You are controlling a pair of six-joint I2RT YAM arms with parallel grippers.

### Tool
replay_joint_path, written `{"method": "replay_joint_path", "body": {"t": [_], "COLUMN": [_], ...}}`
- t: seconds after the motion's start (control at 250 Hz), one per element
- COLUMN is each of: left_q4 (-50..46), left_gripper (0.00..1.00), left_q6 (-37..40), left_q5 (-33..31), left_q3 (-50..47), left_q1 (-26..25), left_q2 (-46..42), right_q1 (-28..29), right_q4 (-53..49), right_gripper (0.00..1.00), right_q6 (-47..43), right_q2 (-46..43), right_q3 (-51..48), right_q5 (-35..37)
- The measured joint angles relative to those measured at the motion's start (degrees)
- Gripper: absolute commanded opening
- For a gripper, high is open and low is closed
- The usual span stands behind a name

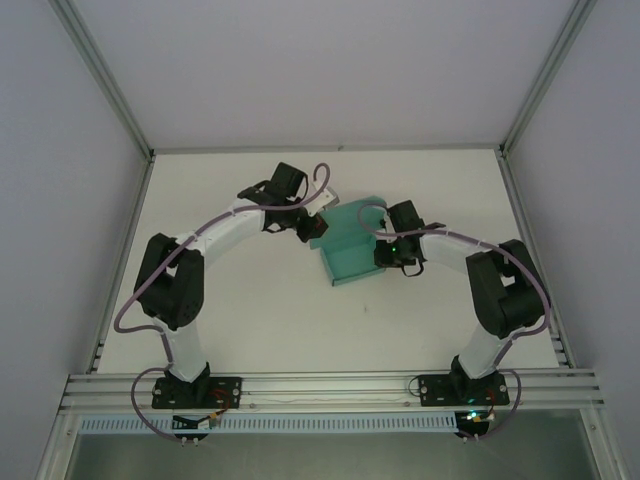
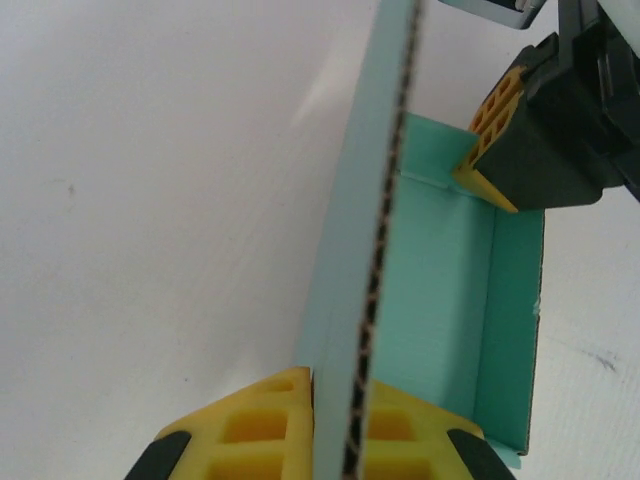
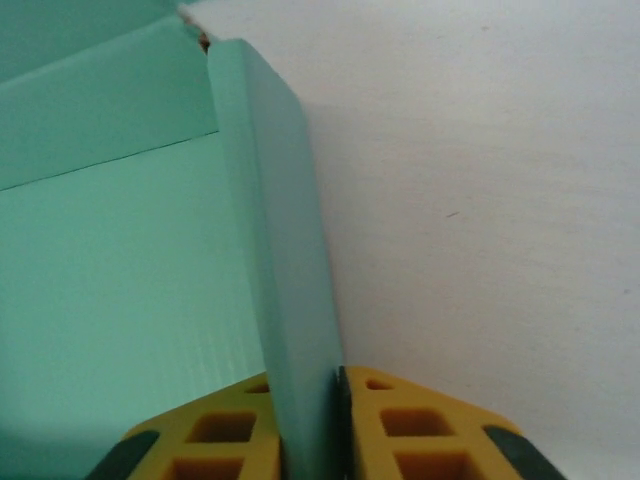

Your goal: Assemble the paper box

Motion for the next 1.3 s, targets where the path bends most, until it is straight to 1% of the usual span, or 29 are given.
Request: {"method": "replay_joint_path", "body": {"t": [0.068, 0.1, 0.208, 0.275, 0.351, 0.451, 0.603, 0.727, 0.826, 0.974, 1.022, 1.058, 1.11, 1.15, 1.202, 1.246, 1.298], "left_q4": [0.0, -0.3, -2.4, -3.7, -4.9, -6.0, -5.8, -3.3, -1.2, -0.4, -0.3, -0.4, -0.8, -1.3, -2.0, -2.5, -3.7], "left_gripper": [0.0, 0.0, 0.0, 0.0, 0.0, 0.0, 0.0, 0.0, 0.0, 0.0, 0.0, 0.0, 0.0, 0.0, 0.0, 0.0, 0.0], "left_q6": [1.0, 1.3, 2.5, 2.6, 2.6, 2.5, 1.7, 0.4, -0.5, -0.8, -0.9, -0.8, -0.6, -0.2, 0.8, 1.8, 3.9], "left_q5": [0.1, 0.5, 1.6, 1.6, 1.4, 0.9, 0.5, 1.0, 1.5, 1.6, 1.6, 1.6, 1.6, 2.0, 3.1, 4.0, 5.6], "left_q3": [0.0, 0.0, 0.0, 0.0, 0.0, -0.3, -1.2, -1.9, -2.4, -2.6, -2.6, -2.6, -2.6, -2.6, -2.7, -2.8, -2.8], "left_q1": [0.0, 0.1, 0.4, 0.5, 0.5, 1.1, 2.0, 2.3, 2.3, 2.5, 2.5, 2.6, 2.6, 2.6, 2.7, 2.8, 2.8], "left_q2": [-0.1, -0.3, -1.9, -3.1, -4.6, -6.8, -9.4, -10.2, -10.2, -10.2, -10.2, -10.2, -10.2, -10.2, -10.2, -10.1, -9.9], "right_q1": [0.3, 0.6, 2.2, 4.3, 7.8, 12.8, 18.1, 19.8, 20.3, 20.7, 20.6, 20.6, 20.5, 20.2, 19.8, 19.4, 18.8], "right_q4": [0.2, 0.3, 0.9, 1.4, 0.7, -1.8, -6.9, -10.8, -13.8, -13.6, -12.8, -12.1, -10.7, -10.0, -8.8, -7.6, -6.8], "right_gripper": [0.04, 0.0, 0.0, 0.0, 0.0, 0.0, 0.0, 0.0, 0.0, 0.0, 0.04, 0.08, 0.19, 0.21, 0.27, 0.3, 0.39], "right_q6": [-0.2, -0.4, -0.8, -1.1, -1.2, -1.3, -0.9, 1.6, 4.0, 4.9, 4.7, 4.6, 4.7, 4.8, 5.5, 6.0, 7.1], "right_q2": [0.0, -0.1, -0.2, -0.4, -0.3, 1.4, 5.6, 8.0, 10.2, 11.0, 10.7, 10.3, 9.0, 7.8, 6.1, 4.5, 2.5], "right_q3": [0.0, 0.0, 0.0, 0.1, 1.5, 5.2, 11.5, 14.3, 17.0, 17.4, 17.1, 16.5, 14.8, 13.5, 11.5, 9.8, 8.3], "right_q5": [0.5, 0.9, 2.7, 5.9, 11.9, 21.8, 37.0, 45.9, 50.6, 52.0, 51.5, 50.8, 48.8, 47.0, 43.7, 40.6, 37.7]}}
